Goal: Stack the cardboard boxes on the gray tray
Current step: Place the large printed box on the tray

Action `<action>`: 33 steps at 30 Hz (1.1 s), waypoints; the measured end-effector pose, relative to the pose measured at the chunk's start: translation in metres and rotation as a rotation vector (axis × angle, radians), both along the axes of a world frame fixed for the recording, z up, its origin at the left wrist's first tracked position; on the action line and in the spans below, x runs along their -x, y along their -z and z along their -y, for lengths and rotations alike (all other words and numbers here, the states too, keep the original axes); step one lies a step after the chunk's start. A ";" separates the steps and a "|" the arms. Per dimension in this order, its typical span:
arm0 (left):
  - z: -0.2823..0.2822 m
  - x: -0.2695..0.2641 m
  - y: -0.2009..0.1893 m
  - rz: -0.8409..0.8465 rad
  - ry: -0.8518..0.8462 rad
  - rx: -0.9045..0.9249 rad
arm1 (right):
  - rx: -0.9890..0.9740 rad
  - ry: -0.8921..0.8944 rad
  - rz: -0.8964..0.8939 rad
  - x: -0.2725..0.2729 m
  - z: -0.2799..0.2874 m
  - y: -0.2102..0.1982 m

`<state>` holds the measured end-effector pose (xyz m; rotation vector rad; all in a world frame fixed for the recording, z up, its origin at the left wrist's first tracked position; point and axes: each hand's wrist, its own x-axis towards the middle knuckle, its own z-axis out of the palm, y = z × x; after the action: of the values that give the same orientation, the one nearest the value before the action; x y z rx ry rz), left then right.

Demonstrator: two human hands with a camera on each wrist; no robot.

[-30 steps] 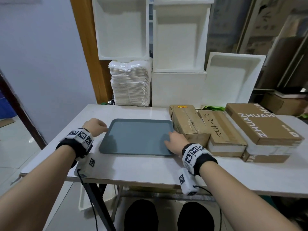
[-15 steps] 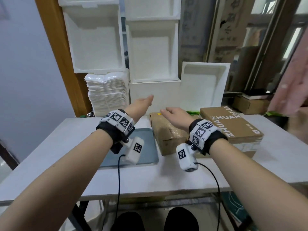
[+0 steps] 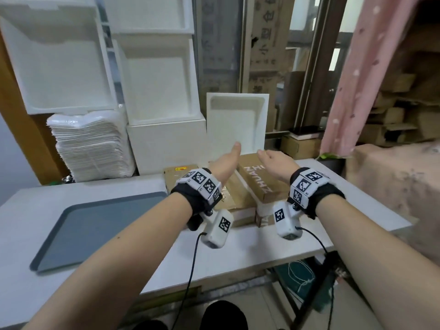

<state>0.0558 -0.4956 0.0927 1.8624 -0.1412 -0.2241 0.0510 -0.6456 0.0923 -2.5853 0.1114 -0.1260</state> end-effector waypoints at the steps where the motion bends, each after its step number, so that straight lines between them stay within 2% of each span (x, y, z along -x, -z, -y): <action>1: 0.009 -0.001 0.005 -0.022 0.004 -0.016 | 0.021 0.026 -0.009 0.000 0.010 0.003; 8: 0.045 -0.002 0.037 -0.182 0.029 0.124 | -0.010 0.188 -0.109 -0.002 0.058 0.039; 12: 0.053 -0.012 0.052 -0.244 -0.007 0.191 | -0.027 0.232 -0.072 -0.006 0.066 0.054; 16: 0.058 -0.004 0.053 -0.240 -0.007 0.309 | -0.048 0.279 -0.061 -0.007 0.071 0.059; 25: 0.066 0.006 0.061 -0.245 0.008 0.326 | -0.086 0.339 -0.008 -0.009 0.078 0.070; 33: 0.070 0.012 0.054 -0.193 0.118 0.350 | -0.046 0.346 0.041 -0.002 0.085 0.068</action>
<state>0.0439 -0.5660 0.0385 1.4776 -0.1469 -0.4309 0.0534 -0.7309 0.0239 -2.4939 0.5403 -0.2992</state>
